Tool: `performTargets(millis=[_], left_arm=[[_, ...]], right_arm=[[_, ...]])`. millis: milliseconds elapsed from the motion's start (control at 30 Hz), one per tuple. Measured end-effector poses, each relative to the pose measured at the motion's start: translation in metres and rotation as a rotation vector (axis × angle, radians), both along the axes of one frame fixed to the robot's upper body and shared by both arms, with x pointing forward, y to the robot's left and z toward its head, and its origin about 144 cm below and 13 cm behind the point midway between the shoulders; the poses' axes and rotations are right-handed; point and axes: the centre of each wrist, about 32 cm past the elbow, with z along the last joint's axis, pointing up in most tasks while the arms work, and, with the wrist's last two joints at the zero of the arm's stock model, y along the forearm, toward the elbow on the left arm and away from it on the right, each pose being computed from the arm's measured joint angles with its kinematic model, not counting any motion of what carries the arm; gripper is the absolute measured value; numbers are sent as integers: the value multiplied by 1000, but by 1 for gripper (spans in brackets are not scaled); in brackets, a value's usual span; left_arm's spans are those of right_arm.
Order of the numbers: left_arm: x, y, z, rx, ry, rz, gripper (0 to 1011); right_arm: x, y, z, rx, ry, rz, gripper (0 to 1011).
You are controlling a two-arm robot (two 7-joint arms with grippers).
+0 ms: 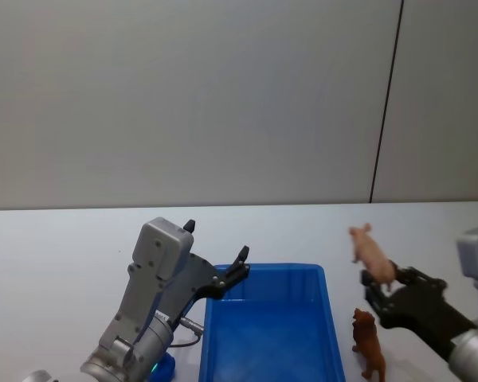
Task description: Pick up the two dolls from the table and place them into the box.
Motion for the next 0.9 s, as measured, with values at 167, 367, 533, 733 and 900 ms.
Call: performTargets(millis=[167,367,533,733,900], left_arm=[[0,0,0,0,0,0,1003],[0,0,0,0,0,0,1003],[0,0,0,0,0,0,1003],[0,0,0,0,0,0,1003],[0,0,0,0,0,0,1003]], right_arm=[[12,15,5,16,14,75,374],[23,34,3,33,52,151,374],[31,52,0,42,86,212,449],[36,62,-2,39,106,245,628],[37,64,-3,32,108,250,803]])
